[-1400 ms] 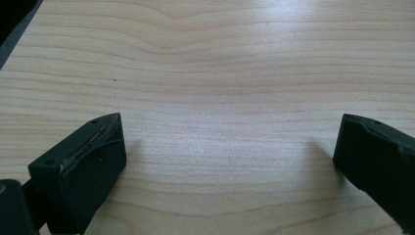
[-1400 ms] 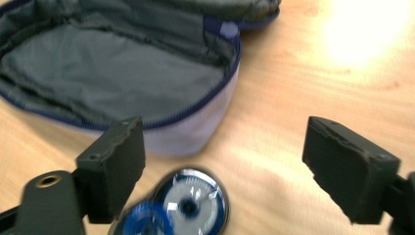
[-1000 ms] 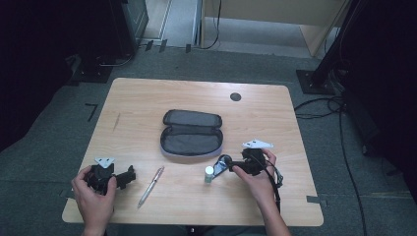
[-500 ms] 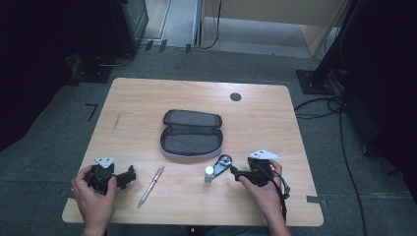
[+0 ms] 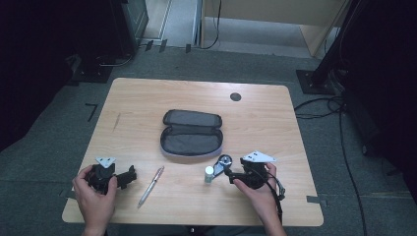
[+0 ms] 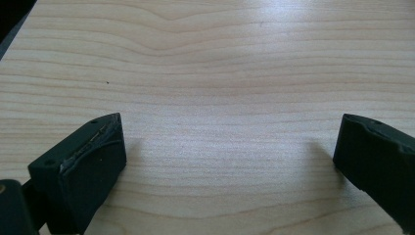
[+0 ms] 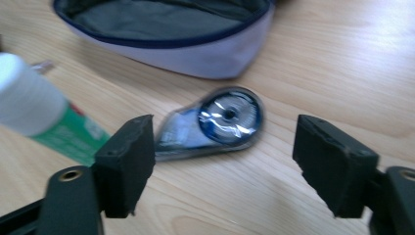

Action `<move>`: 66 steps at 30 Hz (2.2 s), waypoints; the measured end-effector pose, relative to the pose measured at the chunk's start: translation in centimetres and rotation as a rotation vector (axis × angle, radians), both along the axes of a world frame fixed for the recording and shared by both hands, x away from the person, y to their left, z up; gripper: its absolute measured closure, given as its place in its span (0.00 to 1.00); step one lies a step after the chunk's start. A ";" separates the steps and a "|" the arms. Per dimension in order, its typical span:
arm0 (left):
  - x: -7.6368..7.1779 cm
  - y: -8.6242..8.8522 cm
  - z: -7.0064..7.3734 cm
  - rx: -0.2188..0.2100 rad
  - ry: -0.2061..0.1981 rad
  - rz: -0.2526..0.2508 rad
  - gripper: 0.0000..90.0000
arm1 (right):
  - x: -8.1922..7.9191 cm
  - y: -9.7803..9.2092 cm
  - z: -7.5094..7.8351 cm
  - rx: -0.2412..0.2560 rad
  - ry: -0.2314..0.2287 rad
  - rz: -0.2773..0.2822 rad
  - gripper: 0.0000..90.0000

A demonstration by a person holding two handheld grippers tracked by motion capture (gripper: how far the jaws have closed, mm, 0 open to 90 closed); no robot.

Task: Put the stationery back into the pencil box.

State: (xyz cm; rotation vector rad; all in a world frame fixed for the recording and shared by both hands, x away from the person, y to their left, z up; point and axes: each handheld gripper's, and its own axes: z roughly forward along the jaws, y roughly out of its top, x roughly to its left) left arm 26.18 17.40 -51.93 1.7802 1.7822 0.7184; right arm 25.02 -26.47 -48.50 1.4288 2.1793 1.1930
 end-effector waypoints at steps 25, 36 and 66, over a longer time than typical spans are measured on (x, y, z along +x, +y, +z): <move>0.0 0.0 0.0 -0.001 0.000 0.001 0.00 | -2.3 3.0 2.0 0.043 -0.060 0.254 0.58; 0.0 0.0 0.0 -0.001 0.000 0.000 0.00 | -2.8 4.5 2.7 0.017 -0.095 0.279 0.65; 0.0 0.0 0.0 0.000 0.000 0.000 0.00 | -2.4 6.6 3.1 -0.080 -0.111 0.193 0.73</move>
